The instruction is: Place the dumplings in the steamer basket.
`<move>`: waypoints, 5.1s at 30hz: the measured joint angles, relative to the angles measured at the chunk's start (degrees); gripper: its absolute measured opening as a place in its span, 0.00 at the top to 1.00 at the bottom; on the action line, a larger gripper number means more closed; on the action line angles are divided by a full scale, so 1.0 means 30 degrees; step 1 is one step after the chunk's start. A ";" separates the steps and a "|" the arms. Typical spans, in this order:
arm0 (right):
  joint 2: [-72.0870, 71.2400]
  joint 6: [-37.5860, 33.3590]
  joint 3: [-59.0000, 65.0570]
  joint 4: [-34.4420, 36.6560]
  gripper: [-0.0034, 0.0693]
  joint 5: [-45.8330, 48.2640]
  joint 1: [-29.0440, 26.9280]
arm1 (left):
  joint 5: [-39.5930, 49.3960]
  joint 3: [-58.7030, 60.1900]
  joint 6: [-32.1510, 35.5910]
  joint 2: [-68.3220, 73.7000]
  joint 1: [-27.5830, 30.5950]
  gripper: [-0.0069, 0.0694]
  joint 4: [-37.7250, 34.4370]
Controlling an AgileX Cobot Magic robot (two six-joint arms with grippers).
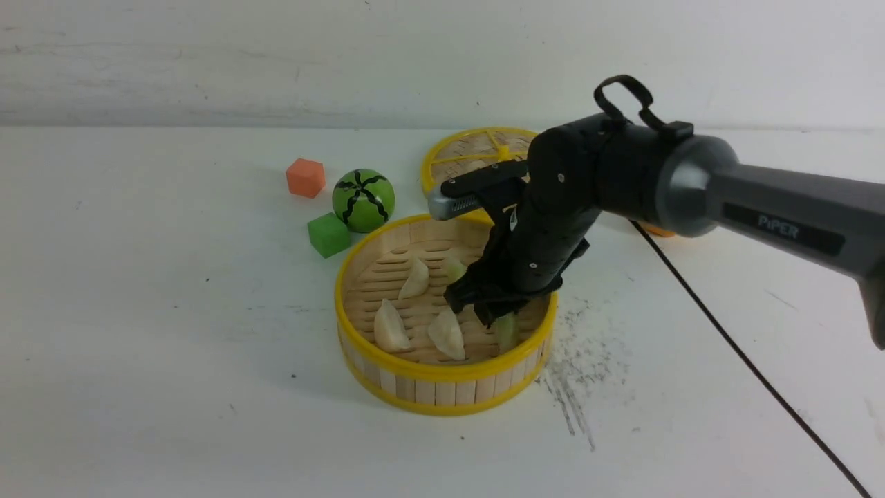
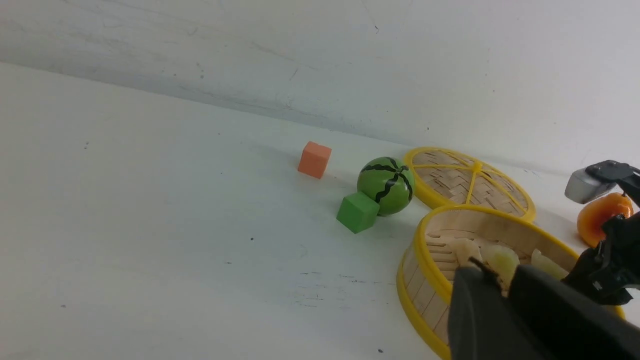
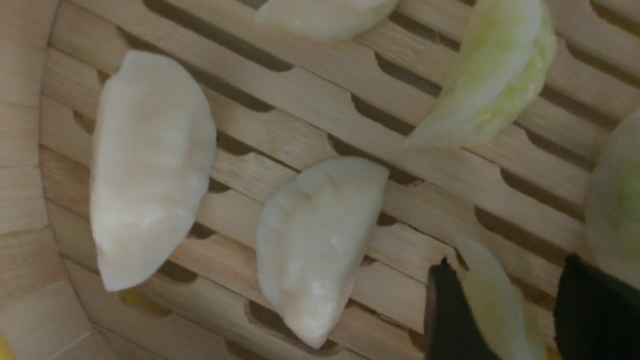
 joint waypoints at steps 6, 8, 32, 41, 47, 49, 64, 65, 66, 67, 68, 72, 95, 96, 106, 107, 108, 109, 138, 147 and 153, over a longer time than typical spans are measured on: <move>-0.4107 0.0108 0.0000 -0.1575 0.48 0.0734 0.0000 | 0.0000 0.0000 0.0000 0.0000 0.0000 0.78 0.0000; -0.5955 0.0108 0.0000 -0.2151 0.55 0.0902 0.0000 | 0.0000 0.0000 0.0000 0.0000 0.0000 0.78 0.0000; -3.2342 1.7643 2.5429 -2.0278 0.97 -1.4072 -0.0098 | 0.0154 0.0000 0.0000 0.0000 0.0000 0.76 0.0000; -3.2810 2.7015 2.6588 -2.3406 0.96 -1.1622 -0.0564 | 0.0178 0.0000 0.0000 0.0000 0.0000 0.76 0.0000; -3.2810 2.8510 2.6588 -2.5133 0.95 -1.1720 -0.0564 | 0.0243 0.0000 0.0000 0.0000 0.0000 0.75 0.0000; -3.2899 2.8510 2.6588 -2.6565 0.95 -1.1510 -0.0564 | 0.0295 0.0000 0.0000 0.0000 0.0000 0.75 0.0000; -3.9121 1.9572 2.9104 -2.0139 0.95 -1.2767 -0.5641 | 0.0532 0.0000 0.0000 0.0000 0.0000 0.74 0.0000; -3.9702 1.7608 2.9644 -1.8038 0.95 -1.3157 -0.6405 | 0.0532 0.0000 0.0000 0.0000 0.0000 0.74 0.0000; -4.0089 1.5973 3.0071 -1.6261 0.95 -1.3351 -0.7002 | 0.0532 0.0000 0.0000 0.0000 0.0000 0.74 0.0000; -4.0356 1.3846 3.0571 -1.4402 0.95 -1.3599 -0.7725 | 0.0532 0.0000 0.0000 0.0000 0.0000 0.74 0.0000; -4.0586 1.1194 3.1111 -1.1056 0.95 -1.3767 -0.8522 | 0.0553 0.0000 0.0000 0.0000 0.0000 0.74 0.0000; -4.0641 0.3201 3.2594 -0.3920 0.95 -1.4239 -0.9817 | 0.0612 0.0000 0.0000 0.0000 0.0000 0.74 0.0000; -4.0641 -0.0232 3.3453 0.0644 0.95 -0.8578 -0.8989 | 0.0588 0.0000 0.0000 0.0000 0.0000 0.71 0.0000; -4.0641 -0.0232 3.3450 0.0793 0.95 -0.8499 -0.8989 | 0.0588 0.0000 0.0000 0.0000 0.0000 0.71 0.0000; -4.0641 -0.0232 3.3435 0.1035 0.95 -0.8406 -0.8989 | 0.0588 0.0000 0.0000 0.0000 0.0000 0.70 0.0000; -4.0641 -0.0232 3.3435 0.1035 0.95 -0.8406 -0.8989 | 0.0588 0.0000 0.0000 0.0000 0.0000 0.70 0.0000; -4.0641 -0.0232 3.3435 0.1035 0.95 -0.8406 -0.8989 | 0.0588 0.0000 0.0000 0.0000 0.0000 0.69 0.0000; -4.0641 -0.0232 3.3435 0.1035 0.95 -0.8406 -0.8989 | 0.0588 0.0000 0.0000 0.0000 0.0000 0.69 0.0000; -4.0641 -0.0232 3.3435 0.1092 0.92 -0.8390 -0.8989 | 0.0588 0.0000 0.0000 0.0000 0.0000 0.67 0.0000; -4.0641 -0.0232 3.3435 0.1092 0.90 -0.8385 -0.8989 | 0.0442 0.0593 0.0000 -0.0095 0.0000 0.66 0.0195; -4.0641 -0.0232 3.3435 0.1092 0.90 -0.8385 -0.8989 | 0.0512 0.1822 0.0000 -0.0282 0.0475 0.66 -0.1077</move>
